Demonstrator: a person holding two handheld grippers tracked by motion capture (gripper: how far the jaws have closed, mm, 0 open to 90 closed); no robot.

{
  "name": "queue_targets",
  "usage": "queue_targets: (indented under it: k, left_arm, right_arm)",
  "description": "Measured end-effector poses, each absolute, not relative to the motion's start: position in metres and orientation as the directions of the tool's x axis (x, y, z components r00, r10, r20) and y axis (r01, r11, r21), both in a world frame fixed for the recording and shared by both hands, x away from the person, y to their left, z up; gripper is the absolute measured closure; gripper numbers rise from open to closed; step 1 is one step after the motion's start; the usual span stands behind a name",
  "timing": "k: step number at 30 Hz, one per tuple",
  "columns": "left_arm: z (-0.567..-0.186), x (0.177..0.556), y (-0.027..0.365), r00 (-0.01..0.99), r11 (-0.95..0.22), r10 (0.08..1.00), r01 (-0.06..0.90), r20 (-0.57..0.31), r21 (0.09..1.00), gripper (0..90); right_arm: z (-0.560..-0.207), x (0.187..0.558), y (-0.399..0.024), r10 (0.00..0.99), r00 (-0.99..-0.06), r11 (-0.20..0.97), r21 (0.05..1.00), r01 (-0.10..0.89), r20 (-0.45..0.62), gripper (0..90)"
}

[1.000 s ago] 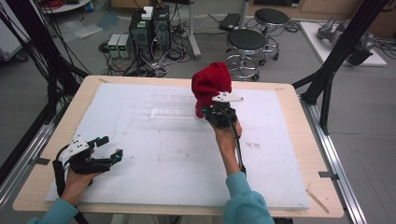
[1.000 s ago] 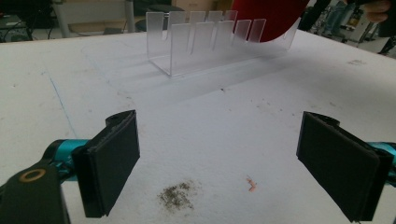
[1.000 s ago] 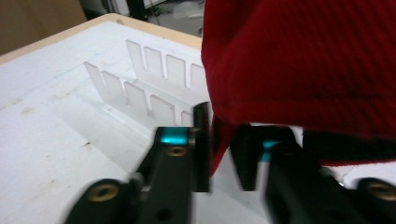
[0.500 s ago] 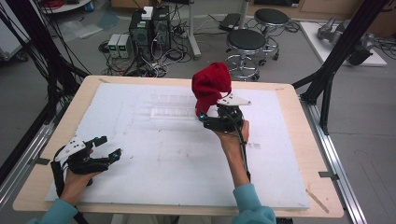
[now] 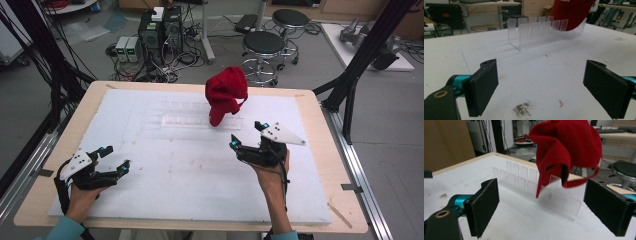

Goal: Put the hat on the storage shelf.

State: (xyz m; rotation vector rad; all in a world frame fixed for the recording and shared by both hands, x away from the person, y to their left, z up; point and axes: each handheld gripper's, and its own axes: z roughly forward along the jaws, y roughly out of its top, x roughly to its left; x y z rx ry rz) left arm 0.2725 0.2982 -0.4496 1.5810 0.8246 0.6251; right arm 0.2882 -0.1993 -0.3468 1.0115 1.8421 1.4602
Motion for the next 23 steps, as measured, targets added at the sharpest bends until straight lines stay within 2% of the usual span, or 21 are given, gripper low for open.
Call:
queue_targets:
  k: [10,17,23]
  left_arm:
    - [-0.45,0.272,0.297,0.609,-0.071,0.792,0.16,-0.041,0.985,13.1]
    - [-0.45,0.27,0.298,0.607,-0.066,0.794,0.146,-0.037,0.987,13.1]
    - [-0.45,0.27,0.298,0.607,-0.069,0.794,0.143,-0.032,0.987,13.1]
  right_arm:
    - [-0.397,0.252,-0.233,0.839,-0.543,0.041,0.991,0.126,0.034,11.4]
    - [-0.429,0.238,-0.246,0.858,-0.513,0.066,0.995,0.074,-0.019,11.2]
    - [-0.447,0.234,-0.249,0.866,-0.501,0.036,0.997,0.067,0.002,11.2]
